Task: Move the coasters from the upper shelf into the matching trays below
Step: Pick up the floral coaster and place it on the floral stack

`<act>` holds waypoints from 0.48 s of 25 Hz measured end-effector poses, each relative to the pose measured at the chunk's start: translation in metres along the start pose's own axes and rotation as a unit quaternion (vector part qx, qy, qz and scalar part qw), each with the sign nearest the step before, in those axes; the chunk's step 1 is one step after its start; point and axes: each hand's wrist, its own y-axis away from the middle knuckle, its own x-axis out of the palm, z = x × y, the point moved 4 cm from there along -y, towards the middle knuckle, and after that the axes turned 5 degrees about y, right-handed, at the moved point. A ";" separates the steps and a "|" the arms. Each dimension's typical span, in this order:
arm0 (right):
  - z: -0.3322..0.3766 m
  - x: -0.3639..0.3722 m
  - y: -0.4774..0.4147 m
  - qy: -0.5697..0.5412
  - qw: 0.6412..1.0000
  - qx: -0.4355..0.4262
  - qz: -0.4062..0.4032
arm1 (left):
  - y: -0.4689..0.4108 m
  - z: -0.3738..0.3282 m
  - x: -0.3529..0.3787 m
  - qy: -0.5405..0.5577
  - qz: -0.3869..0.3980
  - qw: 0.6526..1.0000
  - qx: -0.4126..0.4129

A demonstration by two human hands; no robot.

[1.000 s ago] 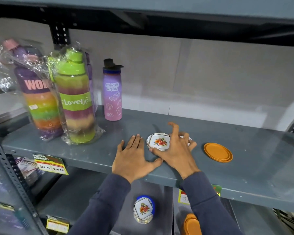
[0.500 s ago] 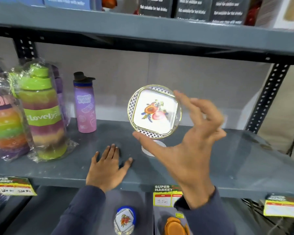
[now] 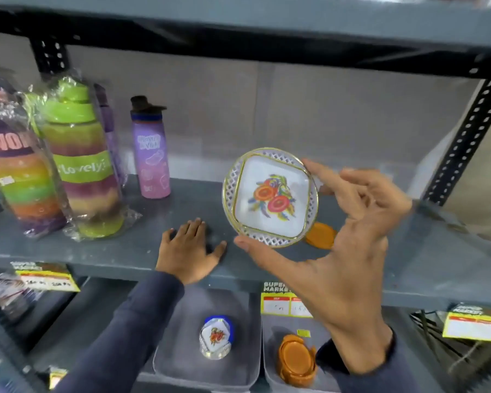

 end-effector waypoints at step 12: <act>-0.114 0.143 0.238 0.002 0.913 0.235 0.332 | -0.017 0.010 0.016 -0.006 -0.039 0.999 0.000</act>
